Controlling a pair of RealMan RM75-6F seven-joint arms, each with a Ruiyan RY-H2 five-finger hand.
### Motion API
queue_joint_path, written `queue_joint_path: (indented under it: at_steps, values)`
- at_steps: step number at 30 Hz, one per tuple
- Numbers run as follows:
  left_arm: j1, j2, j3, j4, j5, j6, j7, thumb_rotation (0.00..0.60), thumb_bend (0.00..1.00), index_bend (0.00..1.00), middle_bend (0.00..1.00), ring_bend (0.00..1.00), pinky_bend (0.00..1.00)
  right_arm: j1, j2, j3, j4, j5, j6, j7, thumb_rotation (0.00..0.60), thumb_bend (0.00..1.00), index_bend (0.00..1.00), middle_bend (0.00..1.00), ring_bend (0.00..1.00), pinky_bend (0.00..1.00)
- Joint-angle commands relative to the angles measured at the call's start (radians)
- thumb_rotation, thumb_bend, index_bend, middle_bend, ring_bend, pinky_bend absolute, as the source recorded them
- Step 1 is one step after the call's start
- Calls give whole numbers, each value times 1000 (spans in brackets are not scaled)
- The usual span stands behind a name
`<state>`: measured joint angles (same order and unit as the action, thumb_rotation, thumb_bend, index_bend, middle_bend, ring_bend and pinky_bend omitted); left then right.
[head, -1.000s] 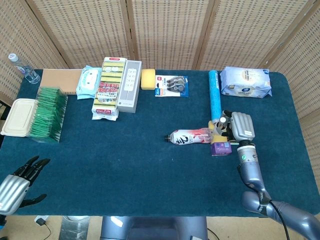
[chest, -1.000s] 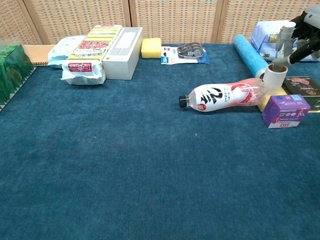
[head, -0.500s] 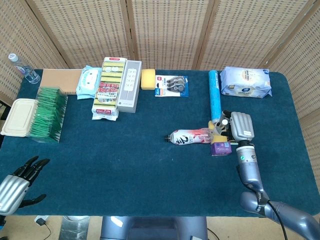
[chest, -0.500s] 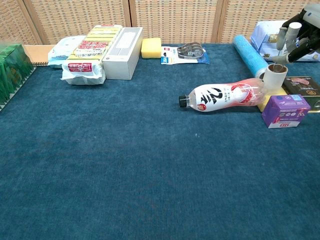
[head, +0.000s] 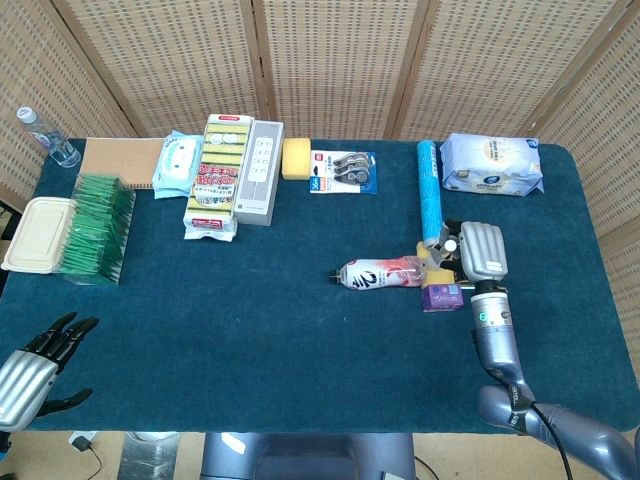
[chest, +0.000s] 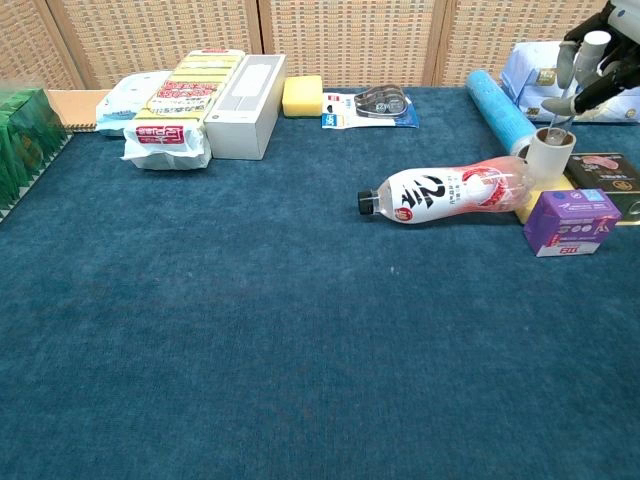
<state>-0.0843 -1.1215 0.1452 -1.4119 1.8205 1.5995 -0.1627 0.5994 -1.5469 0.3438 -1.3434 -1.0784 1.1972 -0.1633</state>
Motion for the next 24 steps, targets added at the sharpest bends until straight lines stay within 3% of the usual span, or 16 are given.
queue_joint_path:
  at_steps: [1,24]
  values:
    - [0,0,0,0,-1,-1,0,600,113,0,156,76,297,-2,-1,4,-5,-7,8,10,600,351,696,865,977,984]
    - [3,1,4,6,11,13,-7,600,113,0,156,78,297,-22,52,24,-128,-33,58,12,600,398,773,948,1000,1000]
